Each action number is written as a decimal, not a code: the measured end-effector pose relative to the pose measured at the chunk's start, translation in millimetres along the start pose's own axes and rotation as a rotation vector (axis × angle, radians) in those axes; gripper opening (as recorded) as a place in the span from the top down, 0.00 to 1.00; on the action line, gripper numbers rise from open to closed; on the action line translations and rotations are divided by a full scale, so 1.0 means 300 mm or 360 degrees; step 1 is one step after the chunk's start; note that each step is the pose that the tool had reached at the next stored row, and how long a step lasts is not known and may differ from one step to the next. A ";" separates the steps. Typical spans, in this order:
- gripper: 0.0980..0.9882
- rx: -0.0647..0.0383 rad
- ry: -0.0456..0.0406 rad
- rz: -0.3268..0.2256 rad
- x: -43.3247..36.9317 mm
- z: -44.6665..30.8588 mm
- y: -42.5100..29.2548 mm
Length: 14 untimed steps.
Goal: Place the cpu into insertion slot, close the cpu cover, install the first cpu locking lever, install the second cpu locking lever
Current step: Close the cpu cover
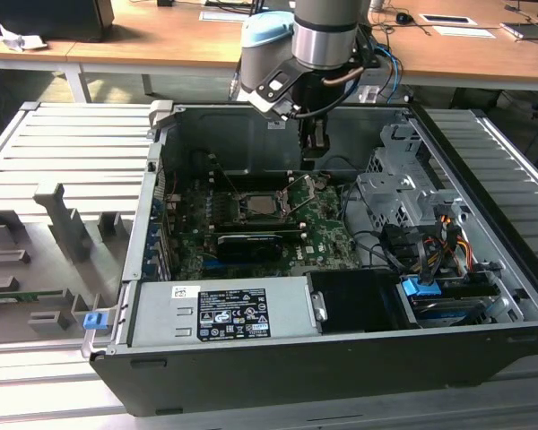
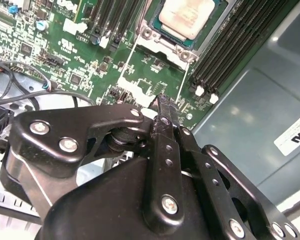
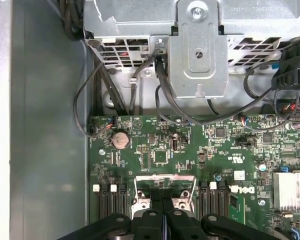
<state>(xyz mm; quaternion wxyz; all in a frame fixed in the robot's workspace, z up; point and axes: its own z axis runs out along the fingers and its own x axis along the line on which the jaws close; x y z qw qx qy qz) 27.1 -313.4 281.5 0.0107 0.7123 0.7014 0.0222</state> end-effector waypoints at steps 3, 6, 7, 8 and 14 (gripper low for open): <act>0.99 0.0000 0.0001 0.0000 -0.007 0.014 0.006; 0.99 0.0000 0.0000 0.0000 -0.013 0.026 0.013; 0.99 0.0000 0.0001 0.0000 -0.013 0.030 0.013; 0.99 0.0000 0.0001 0.0000 -0.013 0.033 0.014; 0.99 0.0000 0.0000 0.0000 -0.013 0.036 0.025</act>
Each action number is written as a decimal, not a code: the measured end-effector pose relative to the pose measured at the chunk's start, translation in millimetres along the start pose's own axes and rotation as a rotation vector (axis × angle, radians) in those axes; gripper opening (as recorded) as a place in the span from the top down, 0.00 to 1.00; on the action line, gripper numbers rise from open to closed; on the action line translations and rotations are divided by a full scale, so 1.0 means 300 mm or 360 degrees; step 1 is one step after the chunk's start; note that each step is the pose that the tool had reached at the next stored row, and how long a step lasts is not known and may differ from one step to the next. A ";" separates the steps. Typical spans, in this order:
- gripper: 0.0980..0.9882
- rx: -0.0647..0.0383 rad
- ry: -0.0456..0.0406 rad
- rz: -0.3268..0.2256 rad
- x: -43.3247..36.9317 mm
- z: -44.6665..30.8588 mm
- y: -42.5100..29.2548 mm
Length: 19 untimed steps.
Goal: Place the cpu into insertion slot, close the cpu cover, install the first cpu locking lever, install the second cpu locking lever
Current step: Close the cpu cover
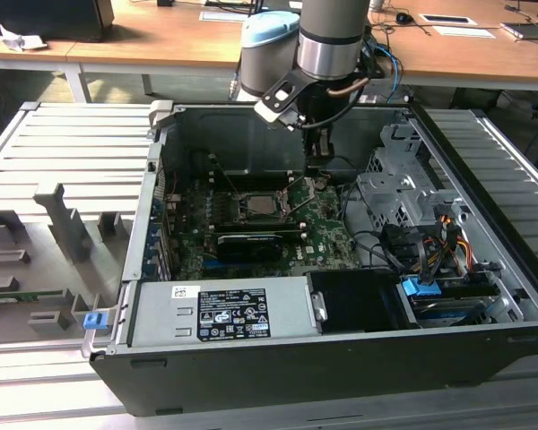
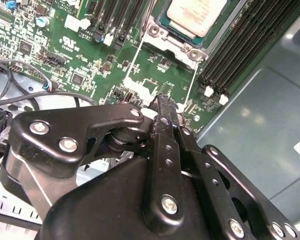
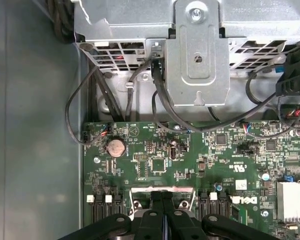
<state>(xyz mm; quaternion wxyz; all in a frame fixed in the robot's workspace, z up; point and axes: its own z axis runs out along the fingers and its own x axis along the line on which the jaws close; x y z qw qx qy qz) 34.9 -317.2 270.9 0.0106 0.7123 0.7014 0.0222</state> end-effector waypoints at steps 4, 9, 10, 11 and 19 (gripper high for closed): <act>0.99 0.0000 0.0000 0.0000 0.000 0.003 0.013; 0.99 0.0000 0.0000 0.0000 0.000 0.005 0.029; 0.99 0.0000 0.0000 0.0000 0.000 0.006 0.031; 0.99 0.0000 0.0000 0.0000 0.000 0.006 0.033; 0.99 0.0000 0.0000 0.0000 0.001 0.009 0.060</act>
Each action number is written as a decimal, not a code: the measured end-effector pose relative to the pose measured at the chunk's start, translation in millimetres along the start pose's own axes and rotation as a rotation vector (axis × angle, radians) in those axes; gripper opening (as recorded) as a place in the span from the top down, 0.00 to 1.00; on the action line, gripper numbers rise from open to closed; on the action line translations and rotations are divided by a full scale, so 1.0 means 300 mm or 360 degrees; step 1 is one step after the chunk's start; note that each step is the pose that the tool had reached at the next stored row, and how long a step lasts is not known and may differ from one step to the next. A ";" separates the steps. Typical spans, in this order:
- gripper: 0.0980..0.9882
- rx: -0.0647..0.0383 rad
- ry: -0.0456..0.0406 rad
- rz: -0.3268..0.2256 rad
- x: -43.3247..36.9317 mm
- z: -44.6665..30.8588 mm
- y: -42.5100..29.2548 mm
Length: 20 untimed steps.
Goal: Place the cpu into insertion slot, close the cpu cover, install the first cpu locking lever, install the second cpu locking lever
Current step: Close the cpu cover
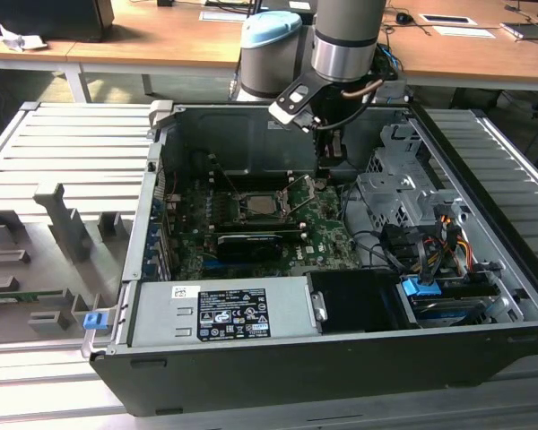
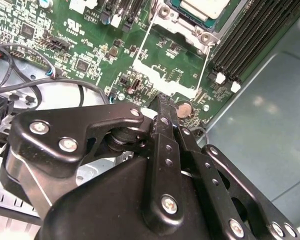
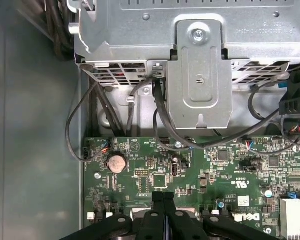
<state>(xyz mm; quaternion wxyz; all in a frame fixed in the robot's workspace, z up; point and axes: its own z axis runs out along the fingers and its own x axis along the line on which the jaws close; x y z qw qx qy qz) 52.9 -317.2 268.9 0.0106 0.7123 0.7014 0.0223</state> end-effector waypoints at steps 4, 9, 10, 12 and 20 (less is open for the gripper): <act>0.99 0.0000 0.0000 0.0000 0.000 0.001 0.010; 0.99 0.0000 0.0000 0.0000 0.000 0.004 0.032; 0.99 0.0000 0.0000 0.0000 0.001 0.004 0.036; 0.99 0.0000 0.0000 0.0000 0.001 0.005 0.045; 0.99 0.0000 0.0000 0.0000 0.001 0.008 0.068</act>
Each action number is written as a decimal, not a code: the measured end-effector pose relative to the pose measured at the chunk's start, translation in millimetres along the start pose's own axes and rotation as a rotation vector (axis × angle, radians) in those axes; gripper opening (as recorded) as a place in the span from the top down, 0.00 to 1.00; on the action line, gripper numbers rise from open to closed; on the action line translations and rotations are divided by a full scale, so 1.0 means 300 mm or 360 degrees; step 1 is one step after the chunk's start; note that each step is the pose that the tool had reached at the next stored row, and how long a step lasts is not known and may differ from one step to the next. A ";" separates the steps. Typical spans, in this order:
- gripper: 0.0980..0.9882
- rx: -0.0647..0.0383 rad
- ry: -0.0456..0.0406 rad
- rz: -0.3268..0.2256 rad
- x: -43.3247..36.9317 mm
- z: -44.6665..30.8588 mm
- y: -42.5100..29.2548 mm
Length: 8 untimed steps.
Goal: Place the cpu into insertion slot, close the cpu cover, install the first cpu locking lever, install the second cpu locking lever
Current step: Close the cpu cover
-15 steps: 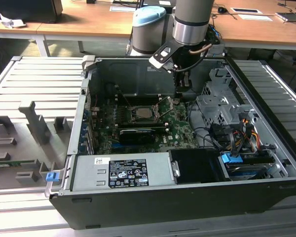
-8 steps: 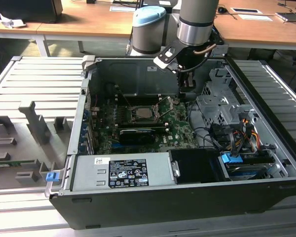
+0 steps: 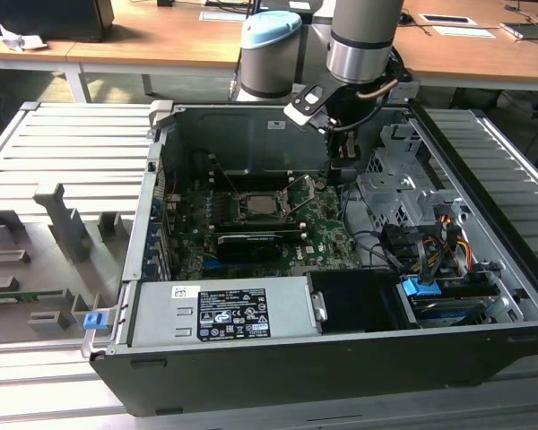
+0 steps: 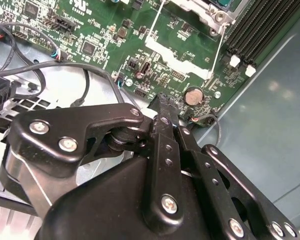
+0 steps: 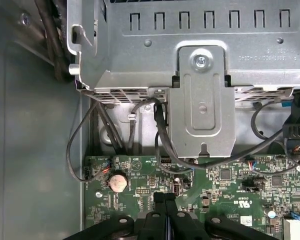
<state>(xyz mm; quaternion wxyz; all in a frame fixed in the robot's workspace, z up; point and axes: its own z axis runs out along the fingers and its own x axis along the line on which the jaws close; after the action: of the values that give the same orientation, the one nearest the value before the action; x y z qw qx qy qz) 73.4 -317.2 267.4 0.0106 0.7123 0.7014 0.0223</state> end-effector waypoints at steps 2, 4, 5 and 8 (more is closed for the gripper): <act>0.99 0.0000 0.0000 0.0000 0.000 0.001 0.006; 0.99 0.0000 0.0000 0.0000 0.000 0.002 0.017; 0.99 0.0000 0.0000 0.0000 0.000 0.002 0.021; 0.99 0.0000 0.0000 0.0000 0.001 0.003 0.031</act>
<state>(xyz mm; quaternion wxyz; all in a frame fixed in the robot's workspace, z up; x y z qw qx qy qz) 82.7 -317.2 266.9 0.0105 0.7123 0.7014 0.0223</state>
